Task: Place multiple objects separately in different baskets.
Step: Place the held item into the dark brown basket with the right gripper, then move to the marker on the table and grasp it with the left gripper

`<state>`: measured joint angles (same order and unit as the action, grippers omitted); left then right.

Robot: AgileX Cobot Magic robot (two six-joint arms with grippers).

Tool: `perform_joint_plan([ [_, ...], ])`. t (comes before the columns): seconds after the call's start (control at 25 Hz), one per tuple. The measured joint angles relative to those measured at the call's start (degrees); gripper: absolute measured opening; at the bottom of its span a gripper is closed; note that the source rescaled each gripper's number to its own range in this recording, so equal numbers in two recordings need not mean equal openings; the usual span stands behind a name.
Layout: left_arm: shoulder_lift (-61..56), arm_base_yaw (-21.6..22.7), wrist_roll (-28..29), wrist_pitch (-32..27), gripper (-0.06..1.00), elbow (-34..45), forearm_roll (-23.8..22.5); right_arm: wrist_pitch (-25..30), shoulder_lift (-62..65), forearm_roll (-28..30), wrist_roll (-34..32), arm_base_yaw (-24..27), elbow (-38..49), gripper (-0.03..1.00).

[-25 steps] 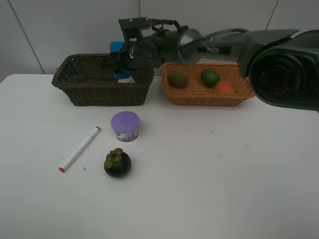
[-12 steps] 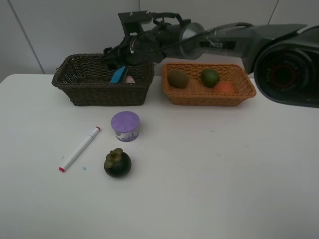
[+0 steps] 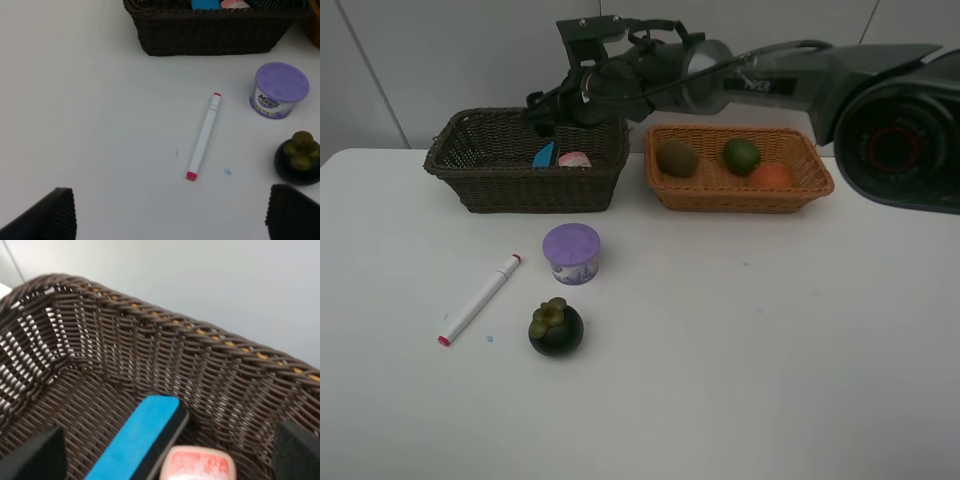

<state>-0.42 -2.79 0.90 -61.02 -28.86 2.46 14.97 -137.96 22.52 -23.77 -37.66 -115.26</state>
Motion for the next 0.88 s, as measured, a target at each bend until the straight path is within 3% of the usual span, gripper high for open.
perform_joint_plan([
  [0.28, 0.0, 0.0, 0.0, 0.0, 1.0, 0.0, 0.0, 7.61, 4.47, 0.93, 0.0, 0.0, 0.0, 1.0],
  [0.6, 0.0, 0.0, 0.0, 0.0, 1.0, 0.0, 0.0, 21.78, 15.13, 5.54, 0.41, -1.19, 0.0, 1.0],
  [0.88, 0.0, 0.0, 0.0, 0.0, 1.0, 0.0, 0.0, 32.93, 25.19, 6.02, 0.97, -1.32, 0.0, 1.0],
])
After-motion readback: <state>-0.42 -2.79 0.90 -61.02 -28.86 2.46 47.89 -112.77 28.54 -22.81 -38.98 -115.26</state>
